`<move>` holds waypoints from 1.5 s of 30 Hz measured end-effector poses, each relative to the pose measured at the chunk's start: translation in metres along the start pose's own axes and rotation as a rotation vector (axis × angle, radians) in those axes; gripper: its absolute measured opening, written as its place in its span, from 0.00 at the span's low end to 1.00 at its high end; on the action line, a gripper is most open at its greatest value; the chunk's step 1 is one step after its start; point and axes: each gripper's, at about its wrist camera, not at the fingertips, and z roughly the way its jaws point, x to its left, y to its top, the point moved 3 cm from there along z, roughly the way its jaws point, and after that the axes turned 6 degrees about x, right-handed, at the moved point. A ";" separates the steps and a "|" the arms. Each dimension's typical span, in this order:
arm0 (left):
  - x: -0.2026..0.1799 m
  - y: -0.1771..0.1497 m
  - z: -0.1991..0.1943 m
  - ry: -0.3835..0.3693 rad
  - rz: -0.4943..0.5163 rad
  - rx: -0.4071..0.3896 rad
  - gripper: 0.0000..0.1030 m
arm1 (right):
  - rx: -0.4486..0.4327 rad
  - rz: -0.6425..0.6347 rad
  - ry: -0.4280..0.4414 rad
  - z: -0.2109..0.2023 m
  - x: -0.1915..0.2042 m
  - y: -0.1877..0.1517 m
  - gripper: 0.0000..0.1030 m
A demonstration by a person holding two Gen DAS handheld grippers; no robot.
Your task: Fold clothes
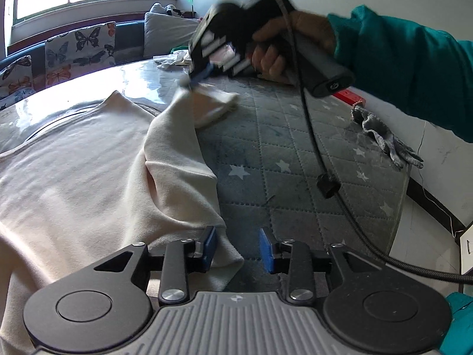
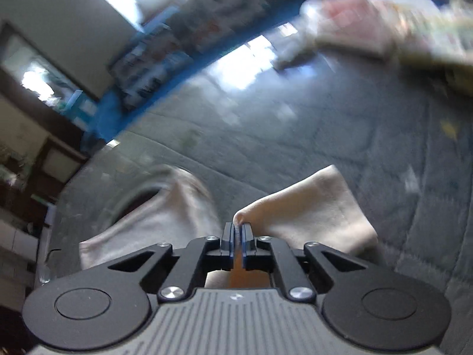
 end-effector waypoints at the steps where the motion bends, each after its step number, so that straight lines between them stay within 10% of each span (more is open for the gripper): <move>1: 0.000 0.000 0.000 -0.001 0.003 0.000 0.35 | -0.033 -0.021 0.025 -0.009 0.005 0.001 0.04; 7: 0.000 -0.006 -0.003 -0.021 0.022 -0.002 0.36 | -0.224 -0.154 0.073 -0.079 0.009 -0.012 0.03; 19: -0.011 0.006 -0.008 -0.013 0.088 0.002 0.38 | -0.183 -0.124 -0.383 -0.076 -0.086 -0.043 0.23; 24: -0.015 0.022 0.006 0.006 0.079 -0.006 0.39 | -0.201 -0.444 -0.294 -0.076 -0.033 -0.065 0.43; 30: -0.019 0.032 0.027 0.021 0.066 0.013 0.39 | -0.068 -0.705 -0.311 -0.036 0.002 -0.100 0.42; 34: -0.020 0.032 0.035 0.033 0.062 0.027 0.37 | -0.030 -0.726 -0.344 -0.030 -0.003 -0.100 0.13; 38: -0.019 0.033 0.038 0.024 0.067 0.027 0.36 | -0.179 -0.664 -0.507 -0.049 -0.019 -0.070 0.12; 45: -0.020 0.033 0.037 0.014 0.063 0.025 0.37 | -0.276 -0.475 -0.482 -0.079 -0.050 -0.045 0.46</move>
